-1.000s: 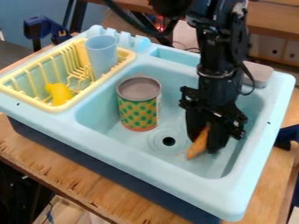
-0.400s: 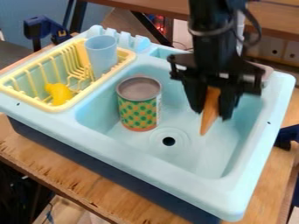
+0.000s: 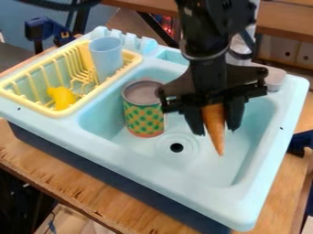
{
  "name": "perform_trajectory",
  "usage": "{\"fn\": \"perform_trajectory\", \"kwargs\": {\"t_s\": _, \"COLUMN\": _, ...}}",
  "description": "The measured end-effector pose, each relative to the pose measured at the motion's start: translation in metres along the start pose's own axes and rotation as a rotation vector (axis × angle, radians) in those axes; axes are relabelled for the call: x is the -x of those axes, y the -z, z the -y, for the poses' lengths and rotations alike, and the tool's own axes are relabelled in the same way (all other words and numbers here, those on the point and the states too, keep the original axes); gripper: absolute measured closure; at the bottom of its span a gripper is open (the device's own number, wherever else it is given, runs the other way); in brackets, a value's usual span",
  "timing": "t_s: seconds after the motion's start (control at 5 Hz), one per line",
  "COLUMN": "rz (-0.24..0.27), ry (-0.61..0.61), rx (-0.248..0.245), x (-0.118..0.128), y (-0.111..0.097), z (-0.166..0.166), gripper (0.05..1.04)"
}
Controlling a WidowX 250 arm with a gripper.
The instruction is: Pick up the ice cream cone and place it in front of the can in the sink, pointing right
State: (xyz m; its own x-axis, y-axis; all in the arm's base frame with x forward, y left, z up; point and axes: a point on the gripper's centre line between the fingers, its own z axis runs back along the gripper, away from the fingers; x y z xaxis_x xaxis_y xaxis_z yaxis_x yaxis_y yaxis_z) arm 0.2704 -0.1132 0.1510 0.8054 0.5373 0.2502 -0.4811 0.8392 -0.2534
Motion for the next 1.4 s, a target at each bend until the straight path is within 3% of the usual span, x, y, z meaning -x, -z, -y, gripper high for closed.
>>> {"fn": "perform_trajectory", "kwargs": {"t_s": 0.2, "rz": 0.02, "ry": -0.256, "rx": -0.031, "x": 0.003, "y": 0.01, "z": -0.011, "gripper": 0.557}}
{"fn": "perform_trajectory", "kwargs": {"t_s": 0.4, "rz": 0.063, "ry": -0.486, "rx": -0.12, "x": 0.006, "y": 0.019, "z": -0.018, "gripper": 0.557}}
{"fn": "perform_trajectory", "kwargs": {"t_s": 0.8, "rz": 0.02, "ry": -0.706, "rx": -0.16, "x": 0.007, "y": 0.039, "z": -0.023, "gripper": 0.557}}
{"fn": "perform_trajectory", "kwargs": {"t_s": 1.2, "rz": -0.039, "ry": -0.798, "rx": -0.177, "x": 0.0, "y": 0.054, "z": -0.027, "gripper": 0.557}}
{"fn": "perform_trajectory", "kwargs": {"t_s": 1.4, "rz": -0.071, "ry": -0.83, "rx": -0.169, "x": 0.0, "y": 0.059, "z": -0.024, "gripper": 0.483}}
